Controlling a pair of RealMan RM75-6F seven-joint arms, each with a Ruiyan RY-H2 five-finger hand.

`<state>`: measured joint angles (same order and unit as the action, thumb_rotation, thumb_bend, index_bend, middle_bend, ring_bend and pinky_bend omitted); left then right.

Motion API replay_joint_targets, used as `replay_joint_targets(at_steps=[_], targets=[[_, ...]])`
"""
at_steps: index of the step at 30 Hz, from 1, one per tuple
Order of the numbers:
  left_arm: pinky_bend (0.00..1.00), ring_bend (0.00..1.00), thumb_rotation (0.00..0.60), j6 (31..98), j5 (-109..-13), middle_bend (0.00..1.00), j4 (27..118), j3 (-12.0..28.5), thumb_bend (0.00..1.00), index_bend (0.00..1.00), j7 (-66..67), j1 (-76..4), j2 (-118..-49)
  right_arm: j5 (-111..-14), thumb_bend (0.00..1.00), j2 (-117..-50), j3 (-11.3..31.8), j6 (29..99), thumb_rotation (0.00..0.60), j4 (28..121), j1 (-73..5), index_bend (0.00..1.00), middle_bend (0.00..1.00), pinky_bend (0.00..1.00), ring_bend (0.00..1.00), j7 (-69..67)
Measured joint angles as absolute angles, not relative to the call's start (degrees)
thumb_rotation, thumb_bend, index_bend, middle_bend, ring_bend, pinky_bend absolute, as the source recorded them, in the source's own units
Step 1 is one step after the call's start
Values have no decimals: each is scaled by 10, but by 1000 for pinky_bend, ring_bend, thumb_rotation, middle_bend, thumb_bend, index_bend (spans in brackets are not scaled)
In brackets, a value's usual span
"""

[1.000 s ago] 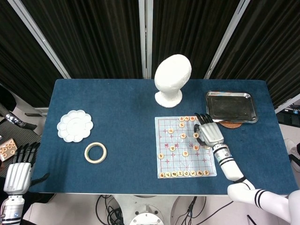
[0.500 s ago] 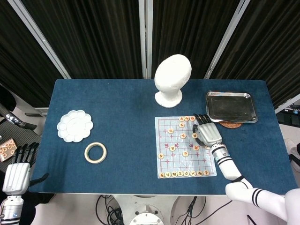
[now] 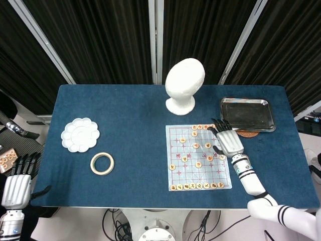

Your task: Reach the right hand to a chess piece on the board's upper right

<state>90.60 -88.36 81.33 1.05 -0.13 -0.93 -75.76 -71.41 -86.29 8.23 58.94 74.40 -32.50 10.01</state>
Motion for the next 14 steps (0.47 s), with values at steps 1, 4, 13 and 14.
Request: replay_joint_targets(at_steps=[1,4,13,14], targets=[[1,0,600,906,-884,63,816,11,58,24,1,-10,-757,-724,222,-849,79,614,600,759,-313,90,0,0,0,97],[1,0,600,905,-886,63,825,12,58,24,9,-12,-753,-745,214,-811,69,691,600,795,-270,1,0,0,0,90],[1,0,600,892,-890,63,839,20,62,23,35,-29,-746,-761,206,-745,22,890,600,828,-78,0,0,0,0,26],[1,0,600,891,-890,62,839,21,62,24,37,-31,-746,-760,203,-745,19,893,600,823,-69,0,0,0,0,15]])
